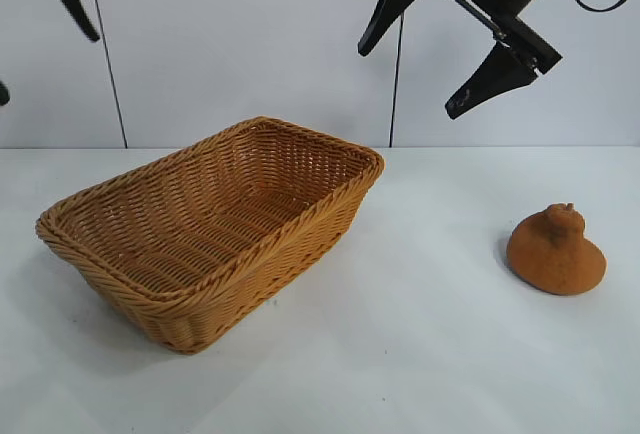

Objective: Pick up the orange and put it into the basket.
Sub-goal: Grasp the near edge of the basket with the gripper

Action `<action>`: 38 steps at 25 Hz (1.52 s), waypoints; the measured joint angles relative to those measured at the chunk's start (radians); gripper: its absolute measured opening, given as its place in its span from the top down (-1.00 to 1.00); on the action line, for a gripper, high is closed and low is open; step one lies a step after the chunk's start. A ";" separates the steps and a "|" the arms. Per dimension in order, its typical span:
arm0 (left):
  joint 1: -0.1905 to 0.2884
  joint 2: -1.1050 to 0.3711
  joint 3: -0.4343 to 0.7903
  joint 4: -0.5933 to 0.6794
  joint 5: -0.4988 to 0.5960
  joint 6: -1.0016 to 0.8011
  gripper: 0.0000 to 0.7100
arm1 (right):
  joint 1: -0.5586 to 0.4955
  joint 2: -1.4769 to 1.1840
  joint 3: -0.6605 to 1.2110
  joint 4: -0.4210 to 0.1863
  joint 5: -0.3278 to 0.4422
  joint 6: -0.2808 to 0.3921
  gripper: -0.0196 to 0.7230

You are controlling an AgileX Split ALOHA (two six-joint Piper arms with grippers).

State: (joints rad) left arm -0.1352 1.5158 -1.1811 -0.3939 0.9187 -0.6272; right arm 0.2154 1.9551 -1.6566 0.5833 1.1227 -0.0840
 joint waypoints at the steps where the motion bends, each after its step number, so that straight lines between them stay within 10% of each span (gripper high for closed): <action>1: 0.000 -0.010 0.043 0.002 -0.029 -0.026 -0.45 | 0.000 0.000 0.000 0.000 0.000 0.000 -0.92; 12: 0.000 -0.011 0.317 -0.018 -0.264 -0.134 -0.45 | 0.000 0.000 0.000 0.014 -0.001 -0.001 -0.92; 38: -0.117 0.332 0.327 -0.119 -0.495 -0.148 -0.27 | 0.000 0.000 0.000 0.044 -0.005 -0.003 -0.92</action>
State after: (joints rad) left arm -0.2520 1.8483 -0.8537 -0.5128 0.4239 -0.7752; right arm 0.2154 1.9551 -1.6566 0.6274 1.1179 -0.0872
